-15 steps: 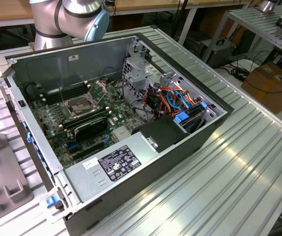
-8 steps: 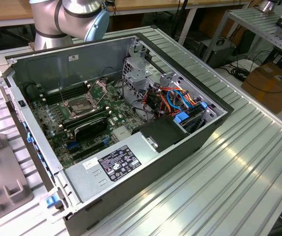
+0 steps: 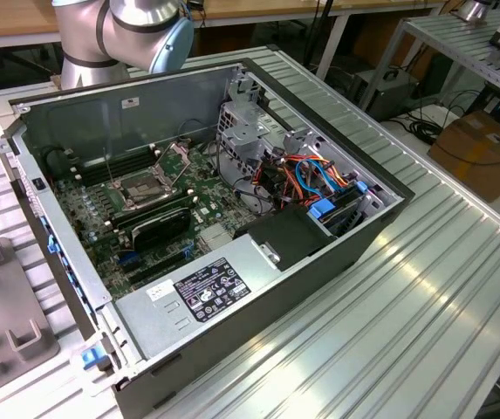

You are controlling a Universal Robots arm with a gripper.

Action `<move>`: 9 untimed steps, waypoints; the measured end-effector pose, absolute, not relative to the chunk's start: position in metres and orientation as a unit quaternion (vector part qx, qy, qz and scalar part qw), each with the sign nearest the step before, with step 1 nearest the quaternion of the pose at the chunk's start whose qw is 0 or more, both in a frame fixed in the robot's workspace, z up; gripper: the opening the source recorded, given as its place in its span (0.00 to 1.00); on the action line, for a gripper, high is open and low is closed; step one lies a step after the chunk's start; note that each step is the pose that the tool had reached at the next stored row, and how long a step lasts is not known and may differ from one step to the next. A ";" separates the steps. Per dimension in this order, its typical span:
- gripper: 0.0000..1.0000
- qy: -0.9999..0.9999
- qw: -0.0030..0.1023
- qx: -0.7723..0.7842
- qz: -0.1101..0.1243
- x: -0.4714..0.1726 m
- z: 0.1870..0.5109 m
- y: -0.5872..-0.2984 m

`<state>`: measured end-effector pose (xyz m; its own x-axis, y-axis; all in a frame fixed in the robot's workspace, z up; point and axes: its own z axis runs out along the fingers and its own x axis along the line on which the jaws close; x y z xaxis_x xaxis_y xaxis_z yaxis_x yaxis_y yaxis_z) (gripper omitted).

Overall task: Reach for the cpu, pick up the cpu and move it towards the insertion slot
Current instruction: 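Pick up the cpu and move it towards the insertion slot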

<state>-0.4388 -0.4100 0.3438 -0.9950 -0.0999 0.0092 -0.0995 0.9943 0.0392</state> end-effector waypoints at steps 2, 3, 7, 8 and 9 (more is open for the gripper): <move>0.55 -0.999 0.006 0.050 -0.019 -0.442 0.339 -0.412; 0.55 -0.999 0.006 0.051 -0.019 -0.442 0.338 -0.412; 0.55 -0.998 0.006 0.051 -0.018 -0.443 0.338 -0.414; 0.62 -0.998 0.006 0.051 -0.018 -0.443 0.337 -0.418; 0.62 -0.998 0.006 0.052 -0.018 -0.443 0.336 -0.419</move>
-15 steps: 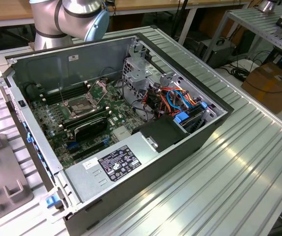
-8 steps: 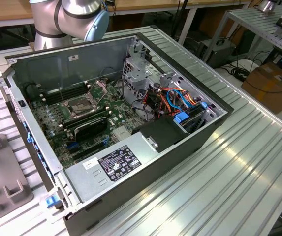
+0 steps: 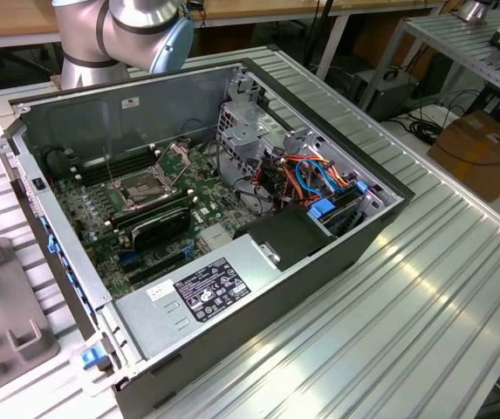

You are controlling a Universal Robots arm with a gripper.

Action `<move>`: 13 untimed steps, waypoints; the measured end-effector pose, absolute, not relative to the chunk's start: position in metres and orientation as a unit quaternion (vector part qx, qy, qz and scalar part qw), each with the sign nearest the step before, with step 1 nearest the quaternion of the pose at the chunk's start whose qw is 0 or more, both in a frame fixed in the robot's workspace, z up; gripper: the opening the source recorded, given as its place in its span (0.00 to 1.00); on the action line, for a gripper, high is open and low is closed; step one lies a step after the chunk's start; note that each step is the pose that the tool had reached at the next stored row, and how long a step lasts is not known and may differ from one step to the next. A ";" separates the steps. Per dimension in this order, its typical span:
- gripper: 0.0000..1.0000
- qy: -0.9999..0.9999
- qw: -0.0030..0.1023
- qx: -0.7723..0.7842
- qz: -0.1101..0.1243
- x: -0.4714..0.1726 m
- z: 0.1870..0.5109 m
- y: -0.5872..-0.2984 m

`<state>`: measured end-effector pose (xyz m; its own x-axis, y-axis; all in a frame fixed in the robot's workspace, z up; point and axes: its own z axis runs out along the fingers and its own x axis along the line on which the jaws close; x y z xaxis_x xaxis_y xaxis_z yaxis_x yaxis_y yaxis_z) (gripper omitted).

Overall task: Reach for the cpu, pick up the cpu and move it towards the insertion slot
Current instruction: 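Pick up the cpu and move it towards the insertion slot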

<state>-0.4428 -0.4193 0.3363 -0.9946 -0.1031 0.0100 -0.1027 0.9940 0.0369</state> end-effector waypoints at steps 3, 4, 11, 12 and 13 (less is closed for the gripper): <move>0.62 -0.998 0.006 0.053 -0.026 -0.443 0.333 -0.426; 0.62 -0.998 0.006 0.053 -0.028 -0.443 0.332 -0.427; 0.62 -0.998 0.006 0.055 -0.030 -0.443 0.328 -0.428; 0.62 -0.998 0.005 0.055 -0.031 -0.443 0.327 -0.429; 0.62 -0.998 0.005 0.055 -0.032 -0.443 0.327 -0.429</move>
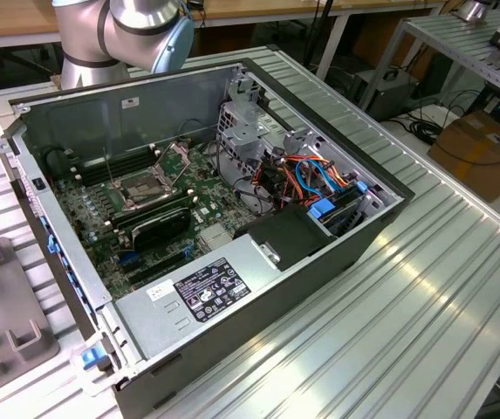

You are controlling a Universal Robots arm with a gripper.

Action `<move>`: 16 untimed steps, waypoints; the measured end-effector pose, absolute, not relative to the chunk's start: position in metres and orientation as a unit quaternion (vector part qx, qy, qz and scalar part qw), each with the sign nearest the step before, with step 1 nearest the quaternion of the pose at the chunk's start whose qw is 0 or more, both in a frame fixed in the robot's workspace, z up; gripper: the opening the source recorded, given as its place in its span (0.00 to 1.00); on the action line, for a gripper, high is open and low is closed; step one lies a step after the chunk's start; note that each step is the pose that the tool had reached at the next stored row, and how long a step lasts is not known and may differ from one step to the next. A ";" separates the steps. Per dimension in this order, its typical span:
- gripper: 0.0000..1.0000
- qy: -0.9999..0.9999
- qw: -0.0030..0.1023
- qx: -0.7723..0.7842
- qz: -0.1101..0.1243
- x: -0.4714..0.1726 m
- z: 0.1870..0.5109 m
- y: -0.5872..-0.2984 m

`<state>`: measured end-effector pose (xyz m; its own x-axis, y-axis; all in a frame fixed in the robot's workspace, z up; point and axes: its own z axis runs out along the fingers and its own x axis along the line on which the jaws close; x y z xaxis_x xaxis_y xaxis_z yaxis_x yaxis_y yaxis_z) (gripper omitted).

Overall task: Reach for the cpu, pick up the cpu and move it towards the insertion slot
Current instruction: 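Pick up the cpu and move it towards the insertion slot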

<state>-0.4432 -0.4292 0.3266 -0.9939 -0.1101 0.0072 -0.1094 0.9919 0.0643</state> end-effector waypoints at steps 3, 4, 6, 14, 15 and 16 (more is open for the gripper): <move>0.62 -0.998 0.005 0.056 -0.035 -0.443 0.324 -0.430; 0.62 -0.998 0.005 0.056 -0.036 -0.443 0.323 -0.431; 0.62 -0.998 0.005 0.056 -0.038 -0.443 0.322 -0.432; 0.62 -0.998 0.005 0.056 -0.042 -0.443 0.316 -0.433; 0.62 -0.997 0.005 0.056 -0.043 -0.443 0.315 -0.433; 0.62 -0.997 0.005 0.056 -0.044 -0.443 0.314 -0.433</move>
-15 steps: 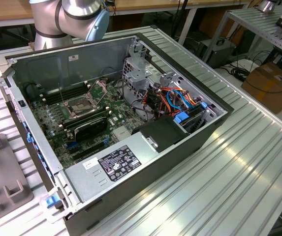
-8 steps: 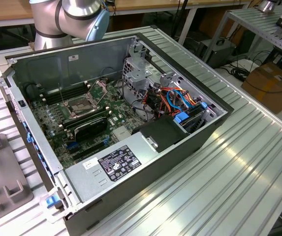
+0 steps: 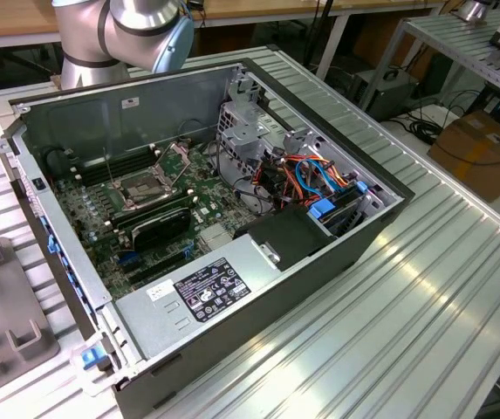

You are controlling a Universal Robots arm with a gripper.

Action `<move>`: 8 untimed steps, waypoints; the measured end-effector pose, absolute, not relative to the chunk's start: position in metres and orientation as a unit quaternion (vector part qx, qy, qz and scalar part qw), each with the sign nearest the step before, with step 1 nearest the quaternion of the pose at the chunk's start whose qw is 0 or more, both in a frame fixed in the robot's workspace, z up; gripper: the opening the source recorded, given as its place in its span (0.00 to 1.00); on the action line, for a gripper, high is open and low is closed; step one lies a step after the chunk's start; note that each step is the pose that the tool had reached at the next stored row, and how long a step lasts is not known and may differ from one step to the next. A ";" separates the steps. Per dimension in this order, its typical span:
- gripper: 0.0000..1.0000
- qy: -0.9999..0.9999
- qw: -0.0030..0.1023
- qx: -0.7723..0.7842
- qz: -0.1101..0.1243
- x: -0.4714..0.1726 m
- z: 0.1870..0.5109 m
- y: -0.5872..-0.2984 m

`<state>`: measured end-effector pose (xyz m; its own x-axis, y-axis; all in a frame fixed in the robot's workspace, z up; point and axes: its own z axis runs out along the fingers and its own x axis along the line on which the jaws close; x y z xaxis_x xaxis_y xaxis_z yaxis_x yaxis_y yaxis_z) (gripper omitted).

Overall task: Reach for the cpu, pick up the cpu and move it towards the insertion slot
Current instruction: 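Pick up the cpu and move it towards the insertion slot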

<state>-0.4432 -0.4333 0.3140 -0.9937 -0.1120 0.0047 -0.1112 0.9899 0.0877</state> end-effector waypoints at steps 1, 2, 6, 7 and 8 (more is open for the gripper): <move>0.62 -0.997 0.005 0.056 -0.044 -0.443 0.313 -0.434; 0.62 -0.997 0.005 0.056 -0.045 -0.443 0.313 -0.434; 0.62 -0.997 0.005 0.056 -0.048 -0.443 0.311 -0.435; 0.62 -0.997 0.005 0.056 -0.049 -0.443 0.311 -0.436; 0.62 -0.997 0.004 0.056 -0.050 -0.443 0.310 -0.436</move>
